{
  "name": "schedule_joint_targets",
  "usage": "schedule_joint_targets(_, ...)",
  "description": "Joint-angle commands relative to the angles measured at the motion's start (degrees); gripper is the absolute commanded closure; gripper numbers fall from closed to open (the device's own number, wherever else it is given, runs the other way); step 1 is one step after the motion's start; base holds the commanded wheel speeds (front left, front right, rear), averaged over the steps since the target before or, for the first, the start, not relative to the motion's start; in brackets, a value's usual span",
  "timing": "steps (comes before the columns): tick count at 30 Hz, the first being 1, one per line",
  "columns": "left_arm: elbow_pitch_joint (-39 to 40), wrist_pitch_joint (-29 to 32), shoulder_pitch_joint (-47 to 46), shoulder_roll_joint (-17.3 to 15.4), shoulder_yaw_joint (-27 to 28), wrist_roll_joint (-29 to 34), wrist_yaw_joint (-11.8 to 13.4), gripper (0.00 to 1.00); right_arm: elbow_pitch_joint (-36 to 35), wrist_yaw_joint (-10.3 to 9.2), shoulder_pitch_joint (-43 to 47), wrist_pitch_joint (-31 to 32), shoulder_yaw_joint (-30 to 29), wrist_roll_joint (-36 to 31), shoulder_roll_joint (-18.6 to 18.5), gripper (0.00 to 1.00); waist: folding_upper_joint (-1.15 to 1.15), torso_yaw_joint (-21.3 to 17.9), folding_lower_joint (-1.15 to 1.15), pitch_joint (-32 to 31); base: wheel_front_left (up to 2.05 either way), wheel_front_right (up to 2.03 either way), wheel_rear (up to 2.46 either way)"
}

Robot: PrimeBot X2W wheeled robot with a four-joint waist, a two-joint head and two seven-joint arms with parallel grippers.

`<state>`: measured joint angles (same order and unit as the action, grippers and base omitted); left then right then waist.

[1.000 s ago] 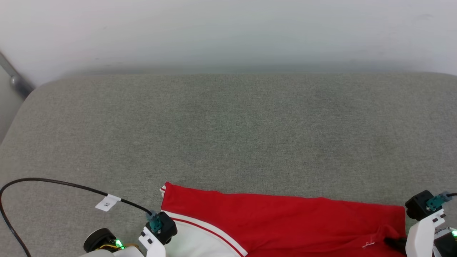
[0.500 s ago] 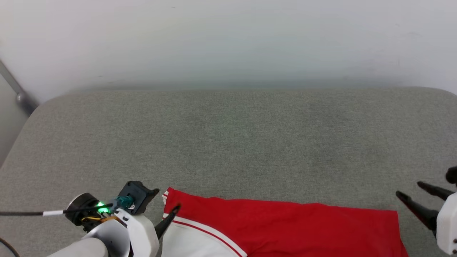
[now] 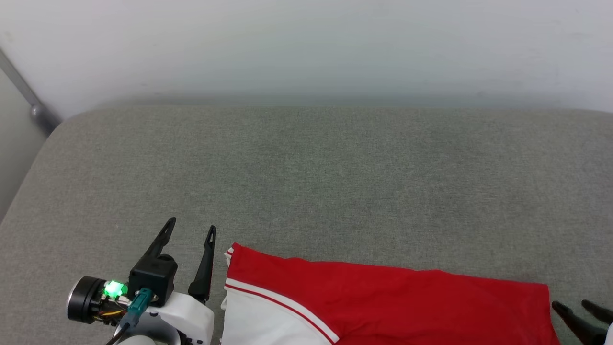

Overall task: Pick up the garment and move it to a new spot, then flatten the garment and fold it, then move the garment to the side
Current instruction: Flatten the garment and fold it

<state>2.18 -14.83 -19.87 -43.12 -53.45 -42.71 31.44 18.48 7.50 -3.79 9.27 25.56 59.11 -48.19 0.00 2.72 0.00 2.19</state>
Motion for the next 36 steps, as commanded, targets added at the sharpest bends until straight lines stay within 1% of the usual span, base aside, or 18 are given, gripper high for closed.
schedule_joint_targets(1, 0.4, -0.4, 1.8, 1.2, 2.0, 2.0, 1.5, 0.0, 0.2, -0.03, 1.9, 0.8, -0.5, 0.5, 1.6, 0.0, 0.0, 0.4, 0.0, 0.7, 0.0, 0.0, 0.0)
schedule_joint_targets(2, 0.9, -0.4, 2.6, 2.0, 3.3, 3.1, 2.2, 0.0, 0.4, -0.03, 2.4, 1.2, -0.7, 0.6, 2.2, 0.0, 0.0, 0.6, 0.0, 0.9, 0.0, 0.0, 0.0)
schedule_joint_targets(5, 1.6, -0.4, 5.7, 4.1, 7.0, 6.4, 3.0, 0.0, 0.9, -0.03, 3.5, 1.9, -1.2, 0.4, 4.3, 0.0, 0.0, 1.0, 0.0, 1.6, 0.0, 0.0, 0.0)
schedule_joint_targets(8, 1.7, -0.4, 8.3, 6.3, 10.5, 9.8, 2.6, 0.0, 1.5, -0.03, 4.2, 3.0, -1.0, 0.2, 6.3, 0.0, 0.0, 1.4, 0.0, 2.1, 0.0, 0.0, 0.0)
schedule_joint_targets(13, 1.4, -0.4, 12.7, 11.0, 16.4, 14.2, 1.3, 0.0, 1.3, -0.02, 5.1, 6.1, 1.2, 0.1, 9.6, 0.0, 0.0, 2.1, 0.0, 2.6, 0.0, 0.0, 0.0)
schedule_joint_targets(16, 1.1, -0.4, 14.9, 13.7, 19.6, 17.2, 0.0, 0.0, 0.8, 0.06, 5.6, 7.8, 2.5, 0.0, 11.1, 0.0, 0.0, 2.4, 0.0, 2.6, 0.0, 0.0, 0.0)
schedule_joint_targets(17, 1.1, -0.4, 14.9, 13.7, 19.6, 17.2, 0.0, 0.0, 0.8, 0.06, 5.6, 7.8, 2.5, 0.0, 11.1, 0.0, 0.0, 2.4, 0.0, 2.6, 0.0, 0.0, 0.0)
schedule_joint_targets(23, 0.4, -0.4, 18.9, 18.9, 25.5, 22.6, -2.7, 0.0, 0.9, 0.09, 4.7, 10.4, 3.6, -0.6, 12.8, 0.01, 0.0, 2.4, 0.0, 2.3, 0.0, 0.0, 0.0)
schedule_joint_targets(24, 0.3, -0.4, 19.4, 19.6, 26.5, 23.6, -3.2, 0.0, 0.9, 0.11, 4.5, 10.7, 3.5, -0.6, 12.8, 0.55, 0.0, 2.4, 0.0, 2.3, 0.0, 0.0, 0.0)
schedule_joint_targets(25, 0.2, -0.4, 19.9, 20.3, 27.4, 24.5, -3.7, 0.0, 0.9, 0.12, 4.0, 10.7, 3.3, -0.7, 12.8, 0.87, 0.0, 2.4, 0.0, 2.3, 0.0, 0.0, 0.0)
schedule_joint_targets(26, 0.2, -0.4, 20.5, 21.1, 28.3, 25.3, -4.1, 0.0, 0.9, 0.11, 3.6, 11.1, 3.2, -0.8, 12.6, 1.0, 0.0, 2.3, 0.0, 2.2, 0.0, 0.0, 0.0)
schedule_joint_targets(30, 0.1, -0.4, 22.6, 23.7, 31.7, 28.4, -6.1, 0.0, 1.1, 0.04, 2.2, 11.5, 1.6, -1.1, 10.6, 1.0, 0.0, 2.2, 0.0, 1.7, 0.0, 0.0, 0.0)
schedule_joint_targets(36, 0.9, -0.4, 25.6, 26.7, 35.7, 32.1, -10.0, 0.0, 0.4, -0.03, 0.8, 11.7, -1.7, -0.6, 7.1, 1.0, 0.0, 1.9, 0.0, 0.8, 0.0, 0.0, 0.0)
